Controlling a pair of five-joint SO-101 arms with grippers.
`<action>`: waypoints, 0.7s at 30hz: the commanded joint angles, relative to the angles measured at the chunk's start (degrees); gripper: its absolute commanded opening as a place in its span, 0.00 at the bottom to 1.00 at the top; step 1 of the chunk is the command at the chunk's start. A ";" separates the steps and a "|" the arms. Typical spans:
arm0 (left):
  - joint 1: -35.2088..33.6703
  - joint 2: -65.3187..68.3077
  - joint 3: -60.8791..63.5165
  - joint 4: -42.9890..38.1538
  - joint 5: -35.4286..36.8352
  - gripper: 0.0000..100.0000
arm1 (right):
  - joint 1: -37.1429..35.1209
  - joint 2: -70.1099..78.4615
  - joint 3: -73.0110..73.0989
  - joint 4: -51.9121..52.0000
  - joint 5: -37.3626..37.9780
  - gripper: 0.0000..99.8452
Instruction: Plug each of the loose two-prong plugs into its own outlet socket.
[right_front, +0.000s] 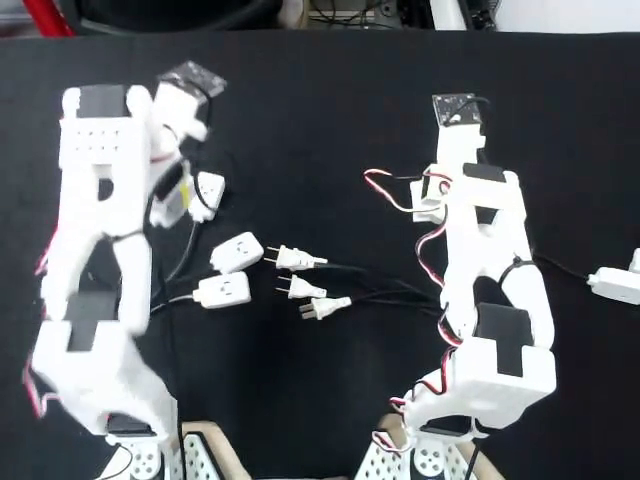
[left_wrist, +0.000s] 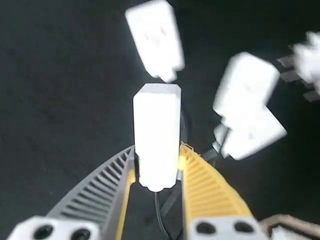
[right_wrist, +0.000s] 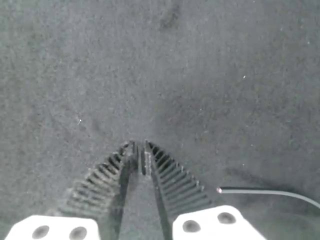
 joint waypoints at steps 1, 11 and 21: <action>3.47 -22.59 17.63 -2.64 -2.02 0.04 | 0.88 -2.24 -0.13 -0.97 0.09 0.01; -4.26 -67.34 31.60 -6.24 -10.02 0.05 | 0.88 -2.24 -0.04 -0.97 0.18 0.01; 0.84 -73.85 30.46 0.79 -10.99 0.06 | 0.97 -2.24 0.04 -0.97 0.09 0.01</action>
